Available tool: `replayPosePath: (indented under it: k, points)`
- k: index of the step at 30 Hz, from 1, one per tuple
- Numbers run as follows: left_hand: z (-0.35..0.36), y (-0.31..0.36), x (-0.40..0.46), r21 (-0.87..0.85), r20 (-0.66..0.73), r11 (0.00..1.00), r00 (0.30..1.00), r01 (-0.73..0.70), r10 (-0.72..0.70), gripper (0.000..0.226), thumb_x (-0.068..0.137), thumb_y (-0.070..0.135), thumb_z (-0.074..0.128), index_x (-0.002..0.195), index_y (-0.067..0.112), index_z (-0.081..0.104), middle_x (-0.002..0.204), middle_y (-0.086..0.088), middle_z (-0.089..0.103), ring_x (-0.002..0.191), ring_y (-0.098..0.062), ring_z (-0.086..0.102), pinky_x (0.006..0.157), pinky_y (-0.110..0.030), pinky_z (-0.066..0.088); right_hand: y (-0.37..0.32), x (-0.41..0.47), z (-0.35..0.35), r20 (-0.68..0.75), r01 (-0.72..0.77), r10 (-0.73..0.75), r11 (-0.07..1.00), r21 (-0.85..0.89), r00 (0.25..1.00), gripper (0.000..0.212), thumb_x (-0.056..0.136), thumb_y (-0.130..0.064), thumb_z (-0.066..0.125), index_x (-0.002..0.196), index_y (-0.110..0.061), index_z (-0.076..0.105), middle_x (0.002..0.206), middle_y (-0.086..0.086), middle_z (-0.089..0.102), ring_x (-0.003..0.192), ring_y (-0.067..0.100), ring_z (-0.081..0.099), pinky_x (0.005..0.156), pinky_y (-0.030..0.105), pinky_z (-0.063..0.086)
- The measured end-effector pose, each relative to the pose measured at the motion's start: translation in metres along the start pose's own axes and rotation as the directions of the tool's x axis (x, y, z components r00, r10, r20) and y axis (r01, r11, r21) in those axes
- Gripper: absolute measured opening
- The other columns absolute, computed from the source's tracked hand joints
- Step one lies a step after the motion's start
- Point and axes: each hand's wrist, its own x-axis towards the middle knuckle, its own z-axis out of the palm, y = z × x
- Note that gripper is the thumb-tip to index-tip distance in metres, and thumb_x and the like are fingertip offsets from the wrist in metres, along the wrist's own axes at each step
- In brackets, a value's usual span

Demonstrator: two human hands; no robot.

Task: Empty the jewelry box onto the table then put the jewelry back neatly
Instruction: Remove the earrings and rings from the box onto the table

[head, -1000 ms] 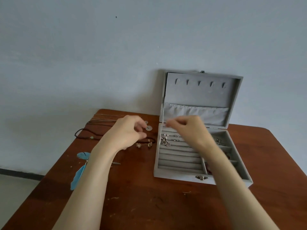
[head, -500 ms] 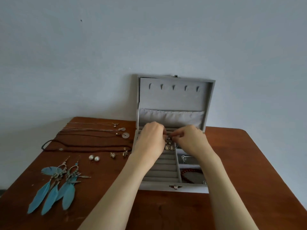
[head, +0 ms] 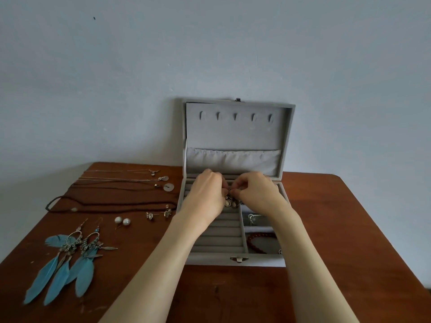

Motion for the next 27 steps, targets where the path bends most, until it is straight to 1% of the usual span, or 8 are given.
replayPosePath:
  k: [3,5,11,15,18,20,23,27]
  points:
    - [-0.004,0.001,-0.001,-0.053,-0.001,0.999,1.000,-0.010,0.010,0.018,0.091,0.011,0.055,0.104,0.011,0.066,0.107,-0.008,0.065,0.098,-0.019,0.061,0.081,-0.028,0.049,0.001,0.000,-0.002,0.036,-0.007,0.006,1.000,0.015,0.999,0.029,0.081,-0.023,0.065,0.058,-0.034,0.051,0.070,-0.012,0.055,0.095,0.022,0.057,0.096,0.048,0.043]
    - [-0.005,0.000,-0.001,-0.097,-0.017,0.995,1.000,-0.015,0.013,0.018,0.090,0.010,0.056,0.104,0.011,0.067,0.107,-0.007,0.066,0.098,-0.018,0.061,0.080,-0.025,0.049,0.001,0.000,-0.002,0.039,-0.003,0.002,1.000,0.019,0.999,0.028,0.081,-0.025,0.066,0.059,-0.034,0.051,0.066,-0.013,0.051,0.087,0.019,0.053,0.094,0.047,0.044]
    - [-0.004,-0.005,-0.001,-0.221,-0.001,0.975,1.000,-0.004,0.004,0.020,0.088,0.007,0.057,0.104,0.014,0.068,0.103,-0.005,0.068,0.085,-0.008,0.059,0.064,-0.008,0.041,0.000,-0.002,-0.004,0.015,0.013,-0.014,0.999,0.044,1.000,0.024,0.080,-0.025,0.067,0.062,-0.035,0.056,0.072,-0.008,0.059,0.092,0.022,0.059,0.092,0.045,0.046]
    - [-0.014,-0.010,0.000,-0.248,0.022,0.968,0.999,-0.027,0.033,0.022,0.088,0.008,0.059,0.104,0.020,0.068,0.096,0.004,0.066,0.071,0.003,0.053,0.050,0.000,0.039,-0.004,-0.008,-0.012,-0.033,0.049,-0.046,0.995,0.085,0.998,0.007,0.084,-0.025,0.064,0.083,-0.020,0.070,0.077,-0.003,0.063,0.081,0.015,0.057,0.074,0.029,0.044]
    - [-0.028,-0.011,-0.001,-0.257,0.028,0.965,0.998,-0.052,0.061,0.020,0.088,0.011,0.059,0.104,0.021,0.067,0.090,0.007,0.061,0.069,0.007,0.051,0.051,-0.001,0.040,-0.011,-0.010,-0.015,-0.063,0.112,-0.106,0.987,0.112,0.992,0.010,0.086,-0.023,0.062,0.085,-0.017,0.070,0.067,-0.007,0.058,0.069,0.010,0.054,0.064,0.025,0.043]
    - [-0.036,-0.011,-0.004,-0.256,0.019,0.965,0.998,-0.052,0.059,0.018,0.088,0.012,0.060,0.102,0.021,0.065,0.092,0.005,0.063,0.073,0.002,0.053,0.056,-0.005,0.039,-0.014,-0.011,-0.017,-0.069,0.128,-0.120,0.984,0.127,0.990,0.010,0.087,-0.022,0.062,0.081,-0.018,0.069,0.063,-0.010,0.054,0.060,0.003,0.049,0.060,0.021,0.039]
    - [-0.056,-0.015,-0.012,-0.309,-0.048,0.951,0.999,-0.031,0.018,0.012,0.086,0.015,0.063,0.092,0.024,0.058,0.092,0.005,0.063,0.079,-0.003,0.056,0.062,-0.010,0.039,-0.021,-0.017,-0.023,-0.064,0.190,-0.181,0.963,0.191,0.981,0.014,0.086,-0.021,0.064,0.072,-0.021,0.065,0.058,-0.011,0.051,0.047,-0.002,0.048,0.047,0.008,0.035]
    - [-0.094,-0.037,-0.038,-0.295,-0.107,0.956,0.994,-0.004,-0.029,0.016,0.083,0.017,0.067,0.077,0.027,0.055,0.086,0.008,0.064,0.081,-0.004,0.059,0.069,-0.015,0.042,-0.048,-0.032,-0.015,0.049,0.309,-0.324,0.932,0.191,0.945,0.009,0.086,-0.025,0.063,0.078,-0.023,0.066,0.064,-0.010,0.054,0.056,0.001,0.046,0.054,0.011,0.034]
